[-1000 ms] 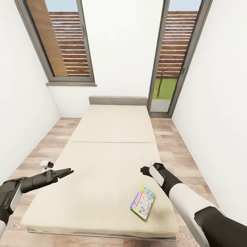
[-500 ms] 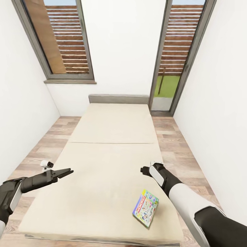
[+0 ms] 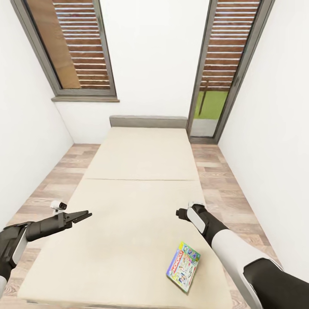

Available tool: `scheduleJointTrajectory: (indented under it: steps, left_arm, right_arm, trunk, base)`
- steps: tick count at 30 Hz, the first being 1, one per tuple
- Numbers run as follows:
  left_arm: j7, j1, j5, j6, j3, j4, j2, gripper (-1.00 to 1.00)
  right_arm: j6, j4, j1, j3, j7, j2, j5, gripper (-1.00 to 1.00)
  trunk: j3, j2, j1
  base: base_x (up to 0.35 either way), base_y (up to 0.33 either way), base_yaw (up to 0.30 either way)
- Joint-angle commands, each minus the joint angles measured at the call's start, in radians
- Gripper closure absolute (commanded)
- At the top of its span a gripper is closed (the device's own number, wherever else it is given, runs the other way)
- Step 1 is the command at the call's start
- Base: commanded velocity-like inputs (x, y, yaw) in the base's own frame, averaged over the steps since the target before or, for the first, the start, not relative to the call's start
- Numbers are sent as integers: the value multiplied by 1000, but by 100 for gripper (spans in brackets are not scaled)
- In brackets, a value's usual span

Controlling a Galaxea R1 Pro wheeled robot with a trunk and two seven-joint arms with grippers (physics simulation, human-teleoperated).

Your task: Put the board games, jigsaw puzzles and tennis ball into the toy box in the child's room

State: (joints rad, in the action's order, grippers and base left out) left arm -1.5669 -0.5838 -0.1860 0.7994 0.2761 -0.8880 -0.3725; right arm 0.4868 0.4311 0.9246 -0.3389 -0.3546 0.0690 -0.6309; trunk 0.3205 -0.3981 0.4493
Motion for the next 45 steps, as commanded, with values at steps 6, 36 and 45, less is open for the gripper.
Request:
scheduleJointTrajectory:
  steps: [6, 36, 45]
  left_arm:
    - [-4, -1, 0, 11, 0, 0, 0, -100]
    - [-4, -1, 0, 11, -2, 0, 0, -100]
    - [-4, -1, 0, 11, -2, 0, 0, -100]
  right_arm:
    - [5, 2, 2, -8, -9, -4, -10, -100]
    - [-112, -106, -1, -19, 111, -38, -7, -100]
    - [-117, -110, -1, -18, 116, -35, -7, -100]
  trunk:
    - [12, -2, 1]
    - [61, -2, 1]
    - [76, -2, 1]
  base:
    - [124, 0, 0]
    - [78, 0, 0]
    - [-135, 0, 0]
